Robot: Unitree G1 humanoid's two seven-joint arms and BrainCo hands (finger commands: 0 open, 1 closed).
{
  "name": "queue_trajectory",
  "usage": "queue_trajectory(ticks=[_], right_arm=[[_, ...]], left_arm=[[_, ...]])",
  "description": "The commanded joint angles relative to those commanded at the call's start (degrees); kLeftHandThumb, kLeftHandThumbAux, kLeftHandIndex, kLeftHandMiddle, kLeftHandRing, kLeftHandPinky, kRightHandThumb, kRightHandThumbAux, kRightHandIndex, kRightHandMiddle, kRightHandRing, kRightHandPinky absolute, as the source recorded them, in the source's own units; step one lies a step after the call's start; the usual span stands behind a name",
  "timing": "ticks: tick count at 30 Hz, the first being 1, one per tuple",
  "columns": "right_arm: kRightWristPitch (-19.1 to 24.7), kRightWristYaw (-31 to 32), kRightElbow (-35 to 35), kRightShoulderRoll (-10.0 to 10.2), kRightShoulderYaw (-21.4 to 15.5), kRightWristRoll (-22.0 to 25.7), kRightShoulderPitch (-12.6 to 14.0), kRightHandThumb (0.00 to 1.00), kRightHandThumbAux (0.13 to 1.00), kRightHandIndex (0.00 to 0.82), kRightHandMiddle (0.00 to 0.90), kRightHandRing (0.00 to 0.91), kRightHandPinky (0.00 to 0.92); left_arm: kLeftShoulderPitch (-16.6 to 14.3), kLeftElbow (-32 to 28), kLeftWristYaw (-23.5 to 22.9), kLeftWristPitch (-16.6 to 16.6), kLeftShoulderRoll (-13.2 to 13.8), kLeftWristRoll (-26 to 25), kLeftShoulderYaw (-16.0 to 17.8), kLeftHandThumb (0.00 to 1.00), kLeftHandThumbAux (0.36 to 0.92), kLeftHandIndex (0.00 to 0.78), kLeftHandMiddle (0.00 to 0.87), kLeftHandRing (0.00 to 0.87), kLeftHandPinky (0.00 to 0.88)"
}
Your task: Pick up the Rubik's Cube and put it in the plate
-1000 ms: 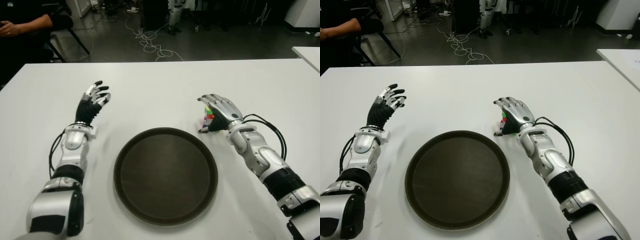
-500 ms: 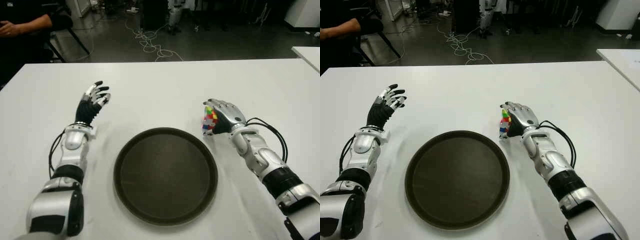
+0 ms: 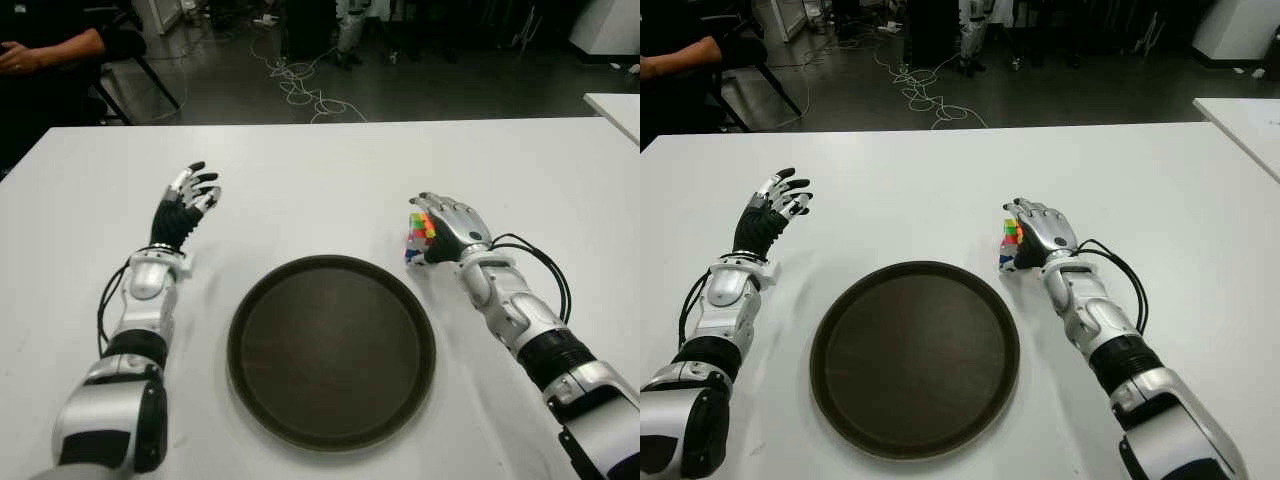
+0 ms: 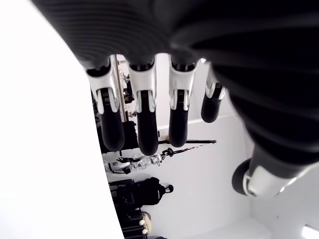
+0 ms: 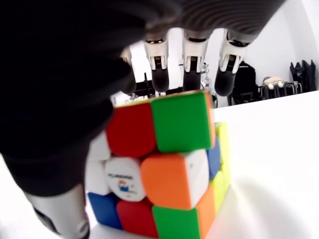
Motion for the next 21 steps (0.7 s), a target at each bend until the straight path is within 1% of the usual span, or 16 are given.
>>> queue_trajectory(ticks=[6, 11, 18, 21], right_arm=[[0.0, -0.4, 0.7, 0.2, 0.0, 0.0, -0.2, 0.0, 0.792, 0.083, 0.083, 0.118, 0.16], [-1.0, -0.9, 1.1, 0.2, 0.1, 0.1, -0.4, 0.0, 0.802, 0.09, 0.091, 0.122, 0.162], [-1.3, -0.8, 1.5, 0.4, 0.1, 0.2, -0.5, 0.0, 0.79, 0.084, 0.088, 0.105, 0.137], [-1.3, -1.2, 2.1, 0.7, 0.3, -0.1, -0.6, 0.0, 0.779, 0.086, 0.095, 0.117, 0.154]], left_arm=[[0.0, 0.1, 0.2, -0.1, 0.1, 0.2, -0.1, 0.019, 0.597, 0.137, 0.23, 0.235, 0.258], [0.0, 0.2, -0.1, -0.2, 0.1, 0.1, -0.1, 0.013, 0.59, 0.138, 0.224, 0.227, 0.248], [0.0, 0.3, -0.2, -0.3, 0.1, 0.0, 0.0, 0.026, 0.573, 0.134, 0.223, 0.234, 0.263], [0.0, 0.2, -0.4, -0.3, 0.0, -0.1, 0.0, 0.029, 0.576, 0.134, 0.222, 0.238, 0.273]])
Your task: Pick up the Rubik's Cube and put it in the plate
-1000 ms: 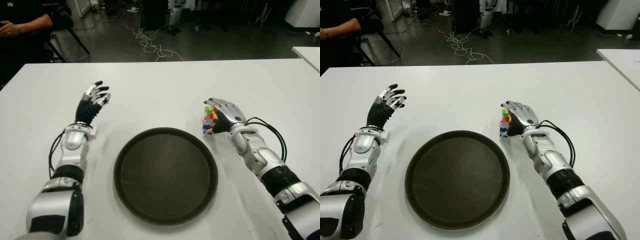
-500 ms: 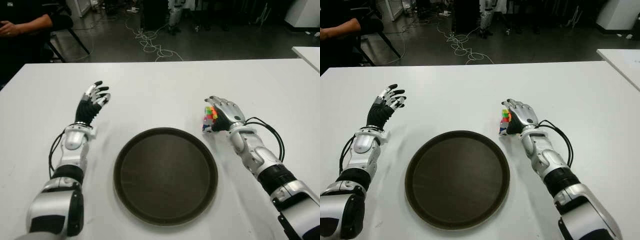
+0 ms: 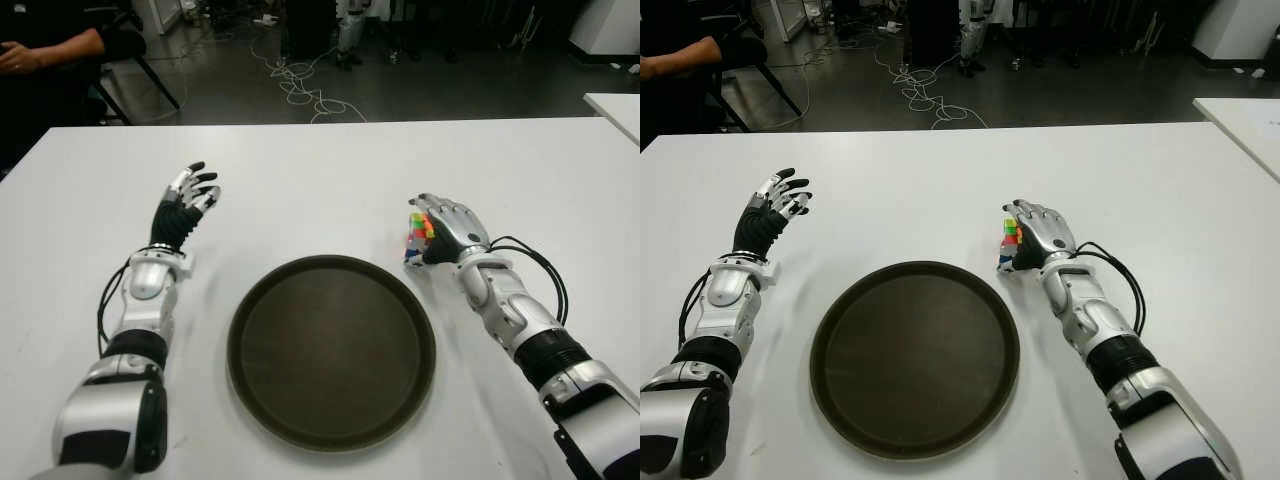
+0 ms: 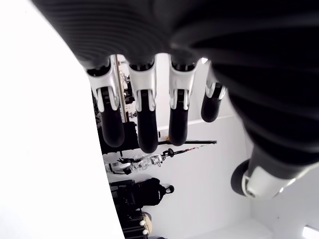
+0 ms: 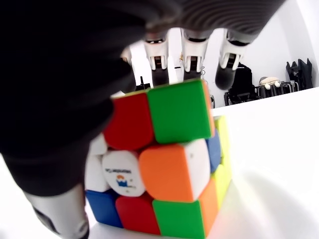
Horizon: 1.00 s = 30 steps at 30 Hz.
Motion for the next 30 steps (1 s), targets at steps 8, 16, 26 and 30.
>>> queue_trajectory(ticks=[8, 16, 26, 30], right_arm=[[-2.4, -2.9, 2.0, 0.2, 0.8, -0.7, -0.3, 0.0, 0.818, 0.146, 0.193, 0.233, 0.272], [-3.0, -3.3, 2.9, 0.3, 1.4, -0.8, -0.7, 0.0, 0.842, 0.168, 0.217, 0.254, 0.29], [-2.5, -2.0, 2.4, 0.7, 1.1, 0.0, -0.6, 0.0, 0.853, 0.174, 0.226, 0.264, 0.297], [-3.2, -1.7, 2.4, 0.5, 1.1, 0.3, -0.6, 0.0, 0.897, 0.192, 0.251, 0.306, 0.335]], left_arm=[[0.0, -0.1, 0.1, -0.2, 0.2, 0.4, -0.3, 0.03, 0.598, 0.134, 0.227, 0.243, 0.281], [0.1, -0.3, 0.0, -0.2, 0.3, 0.3, -0.3, 0.021, 0.604, 0.134, 0.221, 0.233, 0.264], [0.1, -0.3, 0.2, 0.5, 0.3, 0.0, 0.0, 0.043, 0.612, 0.134, 0.222, 0.228, 0.258], [0.2, -0.4, 0.2, 0.3, 0.3, 0.1, -0.1, 0.028, 0.603, 0.133, 0.222, 0.228, 0.256]])
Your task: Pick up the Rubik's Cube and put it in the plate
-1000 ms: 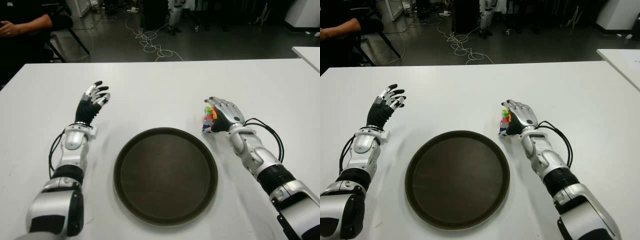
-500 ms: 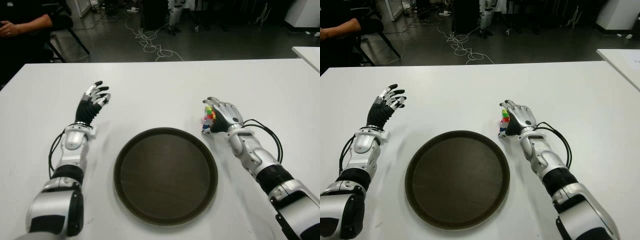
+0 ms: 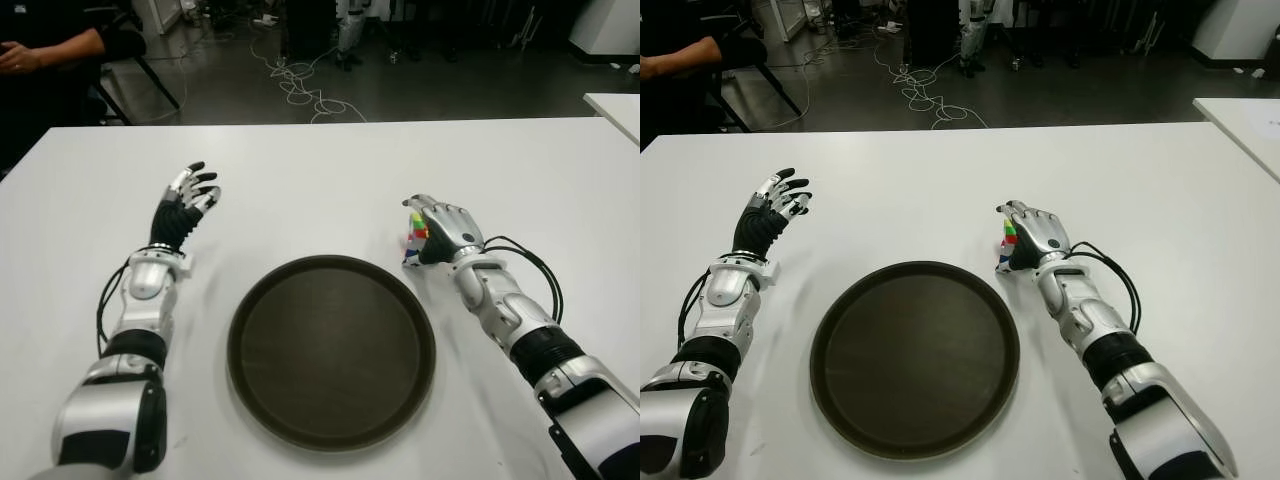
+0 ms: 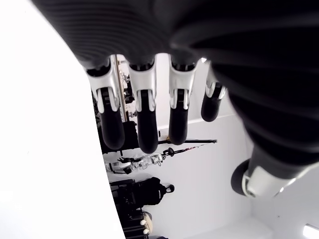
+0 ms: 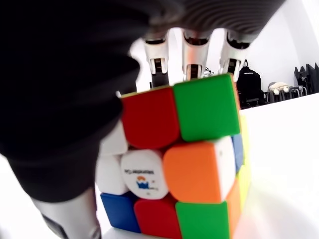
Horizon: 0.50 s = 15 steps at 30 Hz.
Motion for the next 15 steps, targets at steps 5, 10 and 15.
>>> queue_trajectory(ticks=[5, 10, 15], right_arm=[[-0.4, 0.9, -0.6, -0.4, 0.2, -0.2, 0.1, 0.007, 0.939, 0.198, 0.258, 0.318, 0.342], [-1.1, 1.6, -1.2, -1.1, 0.6, -0.8, 0.1, 0.097, 0.946, 0.2, 0.29, 0.352, 0.387], [-1.7, 1.4, -1.9, -1.6, 0.9, -1.4, 0.4, 0.337, 0.91, 0.202, 0.37, 0.405, 0.439]], left_arm=[[0.2, -0.2, 0.0, -0.2, 0.1, 0.1, 0.0, 0.018, 0.593, 0.131, 0.218, 0.231, 0.264], [0.2, -0.2, -0.2, -0.1, 0.0, -0.2, 0.1, 0.024, 0.601, 0.129, 0.216, 0.227, 0.258], [0.4, -0.5, -0.2, 0.0, 0.0, -0.3, 0.2, 0.023, 0.606, 0.128, 0.217, 0.22, 0.239]])
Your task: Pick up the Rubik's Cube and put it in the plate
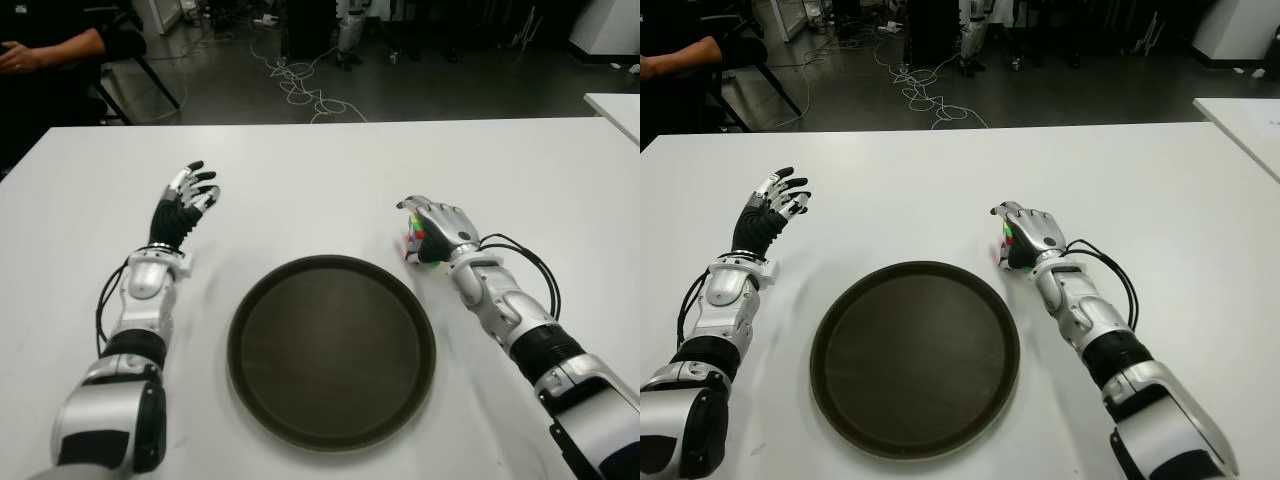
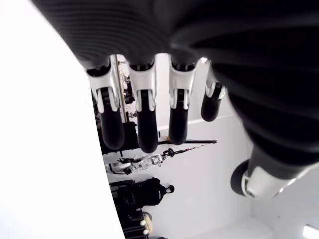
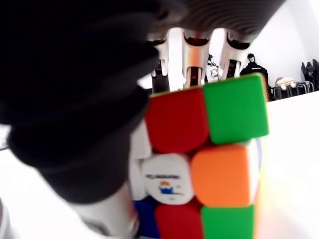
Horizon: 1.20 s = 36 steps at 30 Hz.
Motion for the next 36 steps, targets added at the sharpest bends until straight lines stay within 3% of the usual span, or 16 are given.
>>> queue_trajectory(ticks=[1, 2, 4, 7, 10, 17, 21, 31, 36], right_arm=[[-0.2, 0.1, -0.2, -0.1, 0.0, 0.1, 0.1, 0.358, 0.906, 0.203, 0.377, 0.408, 0.443], [-0.2, 0.3, -0.6, -0.2, -0.1, 0.2, 0.2, 0.53, 0.828, 0.279, 0.41, 0.425, 0.455], [-0.2, 0.7, -1.0, -0.2, -0.1, 0.3, 0.3, 0.68, 0.76, 0.346, 0.439, 0.44, 0.468], [0.1, 1.5, -1.4, -0.2, -0.2, 0.5, 0.3, 0.786, 0.712, 0.393, 0.459, 0.45, 0.48], [0.7, 2.3, -2.1, -0.1, -0.3, 0.7, 0.4, 0.821, 0.696, 0.409, 0.465, 0.451, 0.487], [1.3, 2.8, -2.9, 0.4, -0.9, 1.2, 0.9, 0.822, 0.705, 0.348, 0.496, 0.451, 0.509], [1.5, 2.9, -3.3, 0.5, -1.0, 1.3, 1.0, 0.836, 0.692, 0.403, 0.473, 0.458, 0.515], [2.4, 3.4, -4.3, 0.8, -1.6, 1.7, 1.3, 0.823, 0.705, 0.345, 0.512, 0.457, 0.5], [2.8, 4.2, -4.6, 1.0, -1.9, 1.9, 1.3, 0.836, 0.693, 0.404, 0.473, 0.45, 0.49]], left_arm=[[0.0, -0.1, 0.0, 0.1, 0.0, 0.0, 0.0, 0.023, 0.606, 0.128, 0.217, 0.22, 0.238], [0.1, -0.1, 0.0, 0.1, 0.0, 0.0, 0.0, 0.021, 0.605, 0.124, 0.212, 0.216, 0.238], [0.1, -0.3, 0.0, 0.2, 0.0, -0.1, 0.1, 0.019, 0.605, 0.12, 0.209, 0.213, 0.238], [0.2, -0.4, 0.1, 0.2, 0.1, 0.1, 0.0, 0.018, 0.604, 0.118, 0.205, 0.213, 0.241], [0.2, -0.5, 0.2, 0.1, 0.2, 0.2, 0.0, 0.019, 0.601, 0.117, 0.204, 0.214, 0.248], [0.3, -0.5, 0.3, 0.0, 0.3, 0.2, 0.0, 0.019, 0.604, 0.11, 0.197, 0.21, 0.244], [0.4, -0.5, 0.4, -0.1, 0.4, 0.3, 0.0, 0.014, 0.606, 0.116, 0.206, 0.217, 0.25], [0.4, -0.7, 0.9, 0.5, 0.4, 0.2, 0.0, 0.008, 0.62, 0.129, 0.214, 0.214, 0.233], [0.4, -0.7, 1.0, 0.5, 0.4, 0.3, -0.1, 0.006, 0.617, 0.115, 0.203, 0.206, 0.222]])
